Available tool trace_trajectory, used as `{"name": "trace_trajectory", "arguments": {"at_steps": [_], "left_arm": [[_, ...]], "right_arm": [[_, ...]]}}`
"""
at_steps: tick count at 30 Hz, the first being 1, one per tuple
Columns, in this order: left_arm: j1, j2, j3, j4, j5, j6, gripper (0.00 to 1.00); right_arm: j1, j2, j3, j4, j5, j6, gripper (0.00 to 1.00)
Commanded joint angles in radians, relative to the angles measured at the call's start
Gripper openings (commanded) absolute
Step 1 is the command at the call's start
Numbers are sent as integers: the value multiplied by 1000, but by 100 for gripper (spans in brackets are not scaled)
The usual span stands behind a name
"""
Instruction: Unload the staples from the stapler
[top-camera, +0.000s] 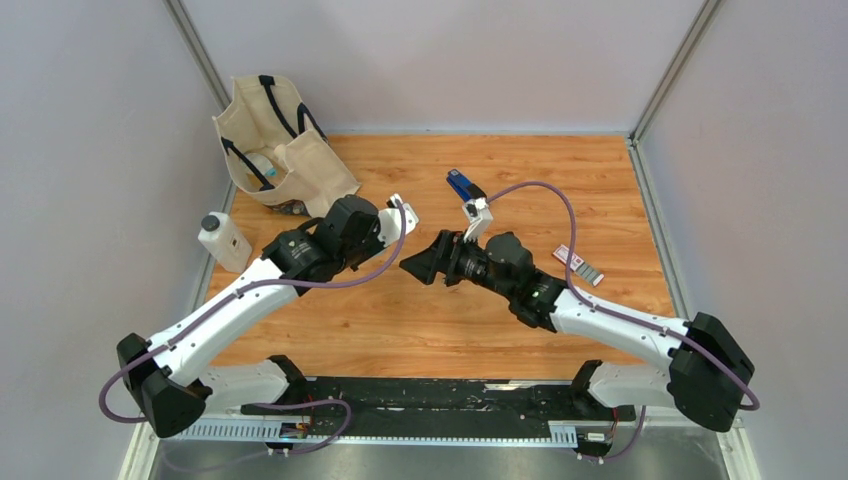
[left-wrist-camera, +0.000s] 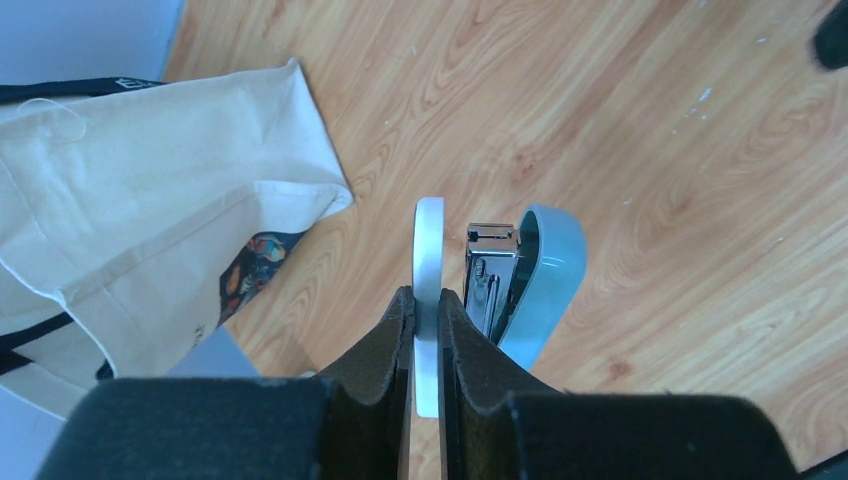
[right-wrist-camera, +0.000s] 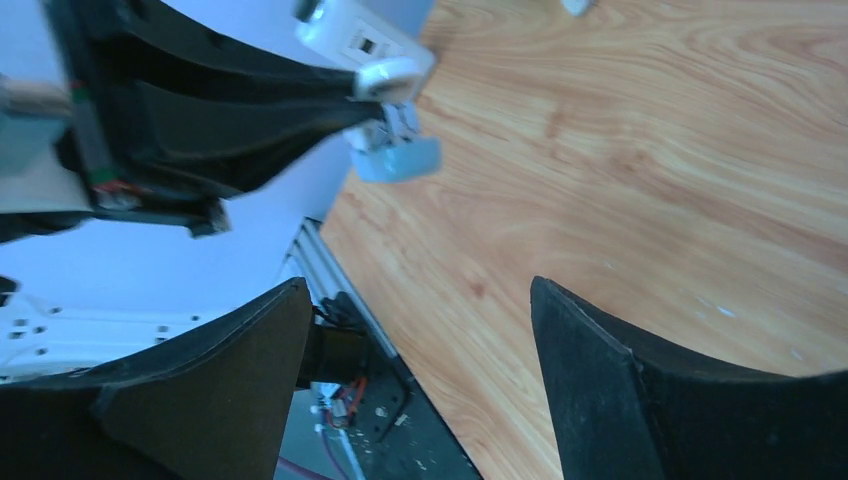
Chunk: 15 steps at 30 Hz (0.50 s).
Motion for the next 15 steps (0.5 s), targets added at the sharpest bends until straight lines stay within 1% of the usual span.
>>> {"name": "trace_trajectory", "arguments": {"at_steps": [1, 7, 11, 15], "left_arm": [[-12, -58, -7, 35, 36, -95, 0], [-13, -76, 30, -11, 114, -176, 0], [-13, -76, 47, -39, 163, -201, 0], [-13, -85, 48, -53, 175, -213, 0]], "right_arm": [[-1, 47, 57, 196, -127, 48, 82], [2, 93, 80, 226, -170, 47, 77], [11, 143, 126, 200, -161, 22, 75], [22, 191, 166, 178, -144, 7, 72]]}}
